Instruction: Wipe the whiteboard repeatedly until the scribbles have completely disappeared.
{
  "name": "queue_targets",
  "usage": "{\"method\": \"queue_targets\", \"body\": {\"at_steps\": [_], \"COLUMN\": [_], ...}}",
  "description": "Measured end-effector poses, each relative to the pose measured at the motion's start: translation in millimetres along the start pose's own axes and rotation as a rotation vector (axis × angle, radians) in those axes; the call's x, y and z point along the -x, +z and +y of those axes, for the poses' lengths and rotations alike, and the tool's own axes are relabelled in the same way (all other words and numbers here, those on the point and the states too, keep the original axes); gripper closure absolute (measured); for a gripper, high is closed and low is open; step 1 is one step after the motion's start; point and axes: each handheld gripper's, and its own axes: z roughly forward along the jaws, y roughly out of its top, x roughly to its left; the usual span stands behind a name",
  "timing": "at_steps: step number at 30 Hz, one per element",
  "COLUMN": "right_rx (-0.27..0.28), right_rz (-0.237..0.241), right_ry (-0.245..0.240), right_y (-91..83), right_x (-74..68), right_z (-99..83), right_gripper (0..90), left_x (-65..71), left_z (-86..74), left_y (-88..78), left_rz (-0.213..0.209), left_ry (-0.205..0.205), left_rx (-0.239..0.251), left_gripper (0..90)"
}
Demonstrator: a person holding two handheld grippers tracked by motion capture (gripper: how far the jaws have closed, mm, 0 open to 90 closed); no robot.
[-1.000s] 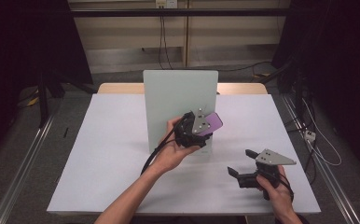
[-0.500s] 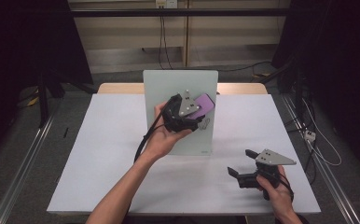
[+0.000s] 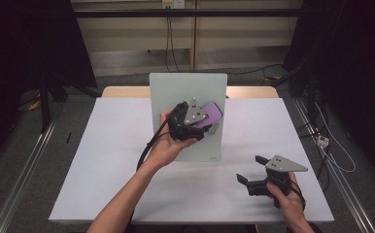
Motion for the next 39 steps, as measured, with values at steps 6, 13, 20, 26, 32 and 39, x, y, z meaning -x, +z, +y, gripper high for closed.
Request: {"method": "queue_targets", "body": {"at_steps": [6, 13, 20, 26, 32, 39], "right_rx": [0.001, 0.0, -0.001, 0.0, 0.0, 0.0], "right_rz": [0.001, 0.0, -0.001, -0.002, 0.0, 0.001], "right_ry": [0.001, 0.001, 0.0, 0.002, 0.001, 0.0], "right_y": [0.5, 0.0, 0.3, -0.1, 0.0, 0.9], "right_x": [-0.2, 0.0, -0.1, 0.2, 0.2, -0.1], "right_z": [0.4, 0.1, 0.2, 0.1, 0.0, 0.3], "right_gripper": [3.8, 3.8, 3.8, 3.8, 3.8, 3.8], "left_x": [22.9, 40.1, 49.5, 35.9, 9.5, 2.1], "left_z": [-15.3, -29.1, -37.3, -29.0, -8.1, 1.2], "left_y": [14.6, 24.5, 30.9, 22.2, 1.3, -1.9], "left_rz": [-0.039, -0.079, -0.114, -0.098, -0.013, 0.026], "left_ry": [0.038, 0.075, 0.098, 0.073, 0.036, 0.023], "left_rx": [-0.045, -0.106, -0.15, -0.127, -0.072, -0.041], "left_gripper": [40.9, 40.9, 40.9, 41.0, 40.9, 40.9]}}
